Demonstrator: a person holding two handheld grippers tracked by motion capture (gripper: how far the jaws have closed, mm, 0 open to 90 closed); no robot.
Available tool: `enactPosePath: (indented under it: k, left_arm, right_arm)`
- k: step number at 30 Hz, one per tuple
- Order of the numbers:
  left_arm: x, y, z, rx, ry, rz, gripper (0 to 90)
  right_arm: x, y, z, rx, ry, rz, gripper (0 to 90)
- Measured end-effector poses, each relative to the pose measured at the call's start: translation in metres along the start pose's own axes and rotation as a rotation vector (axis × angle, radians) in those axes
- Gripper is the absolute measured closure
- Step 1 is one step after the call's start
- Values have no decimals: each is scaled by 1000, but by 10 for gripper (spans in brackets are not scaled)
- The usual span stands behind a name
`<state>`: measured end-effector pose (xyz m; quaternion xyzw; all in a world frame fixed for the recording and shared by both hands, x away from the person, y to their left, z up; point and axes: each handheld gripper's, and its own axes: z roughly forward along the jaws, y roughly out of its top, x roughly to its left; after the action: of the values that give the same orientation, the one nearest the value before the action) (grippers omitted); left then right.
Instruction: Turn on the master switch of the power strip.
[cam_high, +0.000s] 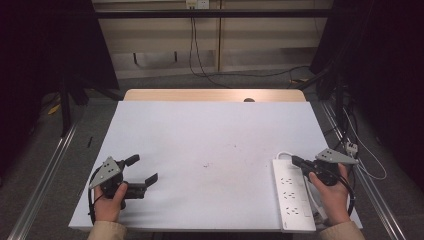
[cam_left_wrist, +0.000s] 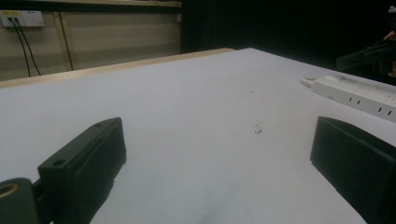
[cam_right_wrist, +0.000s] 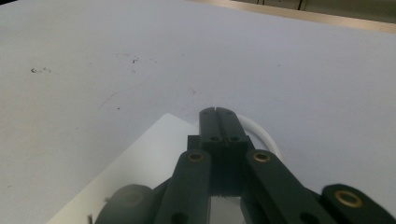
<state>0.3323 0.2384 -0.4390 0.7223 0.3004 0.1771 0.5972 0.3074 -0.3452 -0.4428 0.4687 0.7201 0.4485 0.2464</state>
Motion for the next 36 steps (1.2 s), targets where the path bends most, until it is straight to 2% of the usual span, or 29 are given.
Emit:
enactPosePath:
  k: [36]
  left_arm:
    - [0, 0, 1, 2, -10, -4, 32]
  right_arm:
    - [-2, -5, 4, 40, -22, -3, 900]
